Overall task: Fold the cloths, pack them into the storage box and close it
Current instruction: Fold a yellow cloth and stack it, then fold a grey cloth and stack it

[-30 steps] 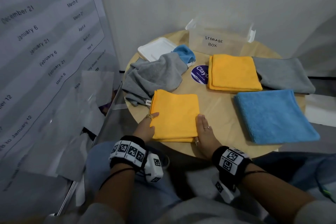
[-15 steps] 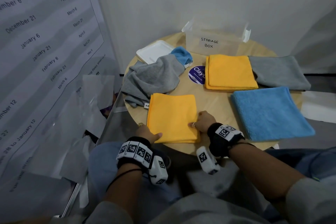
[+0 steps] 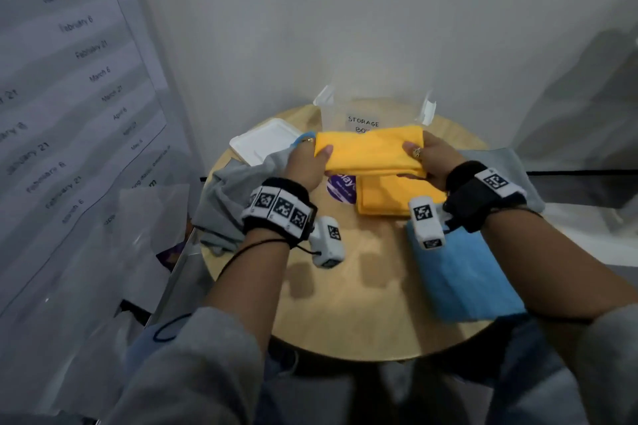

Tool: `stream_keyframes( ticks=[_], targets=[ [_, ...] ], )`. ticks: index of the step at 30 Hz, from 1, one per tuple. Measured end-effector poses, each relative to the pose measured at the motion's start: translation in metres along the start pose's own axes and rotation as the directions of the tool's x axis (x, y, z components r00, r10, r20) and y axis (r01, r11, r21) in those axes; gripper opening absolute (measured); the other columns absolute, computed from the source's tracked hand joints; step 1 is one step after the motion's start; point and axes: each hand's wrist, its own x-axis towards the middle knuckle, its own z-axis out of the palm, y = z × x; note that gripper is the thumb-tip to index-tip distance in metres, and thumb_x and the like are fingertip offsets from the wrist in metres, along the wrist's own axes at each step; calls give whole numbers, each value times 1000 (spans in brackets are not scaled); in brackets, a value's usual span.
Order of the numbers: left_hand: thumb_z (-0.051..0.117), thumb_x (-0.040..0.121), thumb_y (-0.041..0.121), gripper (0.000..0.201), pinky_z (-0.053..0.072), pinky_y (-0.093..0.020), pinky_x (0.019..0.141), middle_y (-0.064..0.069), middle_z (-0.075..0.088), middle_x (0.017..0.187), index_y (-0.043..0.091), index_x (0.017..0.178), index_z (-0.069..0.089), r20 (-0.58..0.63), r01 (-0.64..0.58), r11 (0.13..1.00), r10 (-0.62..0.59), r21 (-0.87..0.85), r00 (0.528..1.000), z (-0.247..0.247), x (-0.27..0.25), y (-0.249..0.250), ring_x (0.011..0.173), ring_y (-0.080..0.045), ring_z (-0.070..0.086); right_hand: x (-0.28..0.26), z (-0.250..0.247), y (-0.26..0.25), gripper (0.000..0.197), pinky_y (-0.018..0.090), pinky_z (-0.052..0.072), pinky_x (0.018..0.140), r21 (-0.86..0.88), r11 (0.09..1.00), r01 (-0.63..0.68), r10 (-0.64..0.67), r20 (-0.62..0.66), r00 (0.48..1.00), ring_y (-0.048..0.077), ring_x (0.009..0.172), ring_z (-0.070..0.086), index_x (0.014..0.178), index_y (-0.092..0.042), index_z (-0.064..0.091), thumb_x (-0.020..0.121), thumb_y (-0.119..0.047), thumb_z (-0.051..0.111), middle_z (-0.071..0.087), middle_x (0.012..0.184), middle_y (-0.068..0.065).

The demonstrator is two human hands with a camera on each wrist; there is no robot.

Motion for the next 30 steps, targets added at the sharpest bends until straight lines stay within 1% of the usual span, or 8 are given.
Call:
stream_keyframes(
  ticks=[5,10,13,19,22,26,28,30],
  targets=[
    [39,99,8,63,54,-25,55,-11,32,146,34,147,9,30,-136,974,143,-184,989,53,64,30,73,-20,56,52,-58,-22,58,25,54,45,42,996,74,-70,-84,994,23,77,60,146,-26,19,98,-14,47,45,131,8],
    [33,101,6,48,54,-23,62,-7,20,153,18,147,27,204,19,999,-25,36,979,112,85,-17,69,-9,50,92,-81,42,58,37,56,77,-216,975,-48,21,-125,992,34,90,59,145,-32,24,97,-7,44,51,126,18],
    [35,100,5,48,54,-25,78,-8,21,151,10,147,26,283,108,984,-146,145,948,134,78,-52,97,-24,57,100,-83,84,42,16,46,69,-517,846,-133,89,-109,990,26,87,56,137,-14,46,97,-5,40,52,118,15],
    [50,96,22,61,39,-36,105,-10,17,146,17,149,20,347,30,917,-181,399,920,131,60,-71,128,-27,40,91,-66,91,46,37,39,99,-876,457,-154,116,-113,987,35,121,47,140,-15,39,94,-18,47,26,147,22],
    [72,81,32,55,34,-29,104,-7,29,140,17,129,50,423,-16,842,-254,539,870,96,51,-67,126,-23,42,73,-38,69,44,42,42,97,-927,341,-159,-15,-174,985,37,126,40,134,-10,40,93,-24,50,12,152,19],
    [70,81,18,19,44,-31,86,-6,51,122,14,98,65,86,3,862,-54,507,995,16,35,-78,107,-24,54,60,36,52,40,41,40,98,-923,381,57,-203,-23,979,33,128,37,128,-11,48,92,-27,51,29,144,15],
    [64,82,16,31,42,-41,94,-10,44,131,14,112,61,-157,35,738,97,674,983,-24,33,-92,119,-32,44,68,82,51,34,34,36,99,-849,495,185,-168,116,979,31,125,42,124,-8,55,93,-22,50,44,135,15],
    [67,80,27,59,34,-51,105,-8,22,149,25,134,43,-248,197,639,-11,744,969,-55,31,-110,134,-36,25,78,126,55,36,29,35,99,-775,616,139,-22,159,987,29,124,47,125,-7,56,95,-23,48,53,131,15]
  ],
)
